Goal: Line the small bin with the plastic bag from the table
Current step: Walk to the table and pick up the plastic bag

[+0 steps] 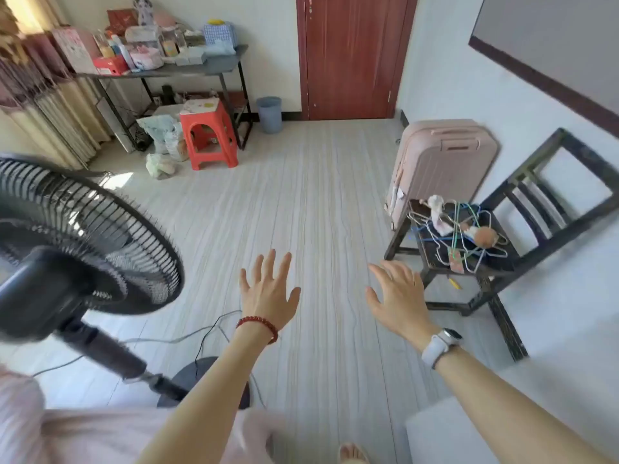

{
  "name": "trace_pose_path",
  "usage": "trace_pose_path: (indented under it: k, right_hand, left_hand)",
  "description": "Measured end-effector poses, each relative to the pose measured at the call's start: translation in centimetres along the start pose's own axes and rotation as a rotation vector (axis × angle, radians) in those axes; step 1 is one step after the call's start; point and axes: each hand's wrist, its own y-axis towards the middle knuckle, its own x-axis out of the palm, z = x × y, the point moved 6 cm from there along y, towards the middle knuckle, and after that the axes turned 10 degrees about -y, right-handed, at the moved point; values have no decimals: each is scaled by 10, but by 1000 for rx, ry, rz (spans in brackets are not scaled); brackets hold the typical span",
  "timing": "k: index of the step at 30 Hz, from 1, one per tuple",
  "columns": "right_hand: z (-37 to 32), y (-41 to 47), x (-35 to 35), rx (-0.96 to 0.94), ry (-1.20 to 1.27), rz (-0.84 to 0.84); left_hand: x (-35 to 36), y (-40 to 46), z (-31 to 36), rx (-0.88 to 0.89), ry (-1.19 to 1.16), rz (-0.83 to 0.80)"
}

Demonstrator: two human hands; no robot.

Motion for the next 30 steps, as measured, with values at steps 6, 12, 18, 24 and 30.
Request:
trace_pose_path:
  k: [6,12,18,24,30]
  right_hand:
    - [5,128,-2,-12,14,-67]
    - [-8,241,29,-88,0,-171]
    - [-38,424,46,-109,7,-141]
    - [-71,603,43,-146,-26,-138]
    - [-74,750,61,-122,-33,-149]
  left_hand:
    - [-10,114,10,-15,-60,61]
    - [-7,215,-37,-147,-90,37]
    - [-39,389,-80,-164,-101,65]
    - [-92,569,-107,-109,-61,86]
    - [-105,720,-127,-92,-76,90]
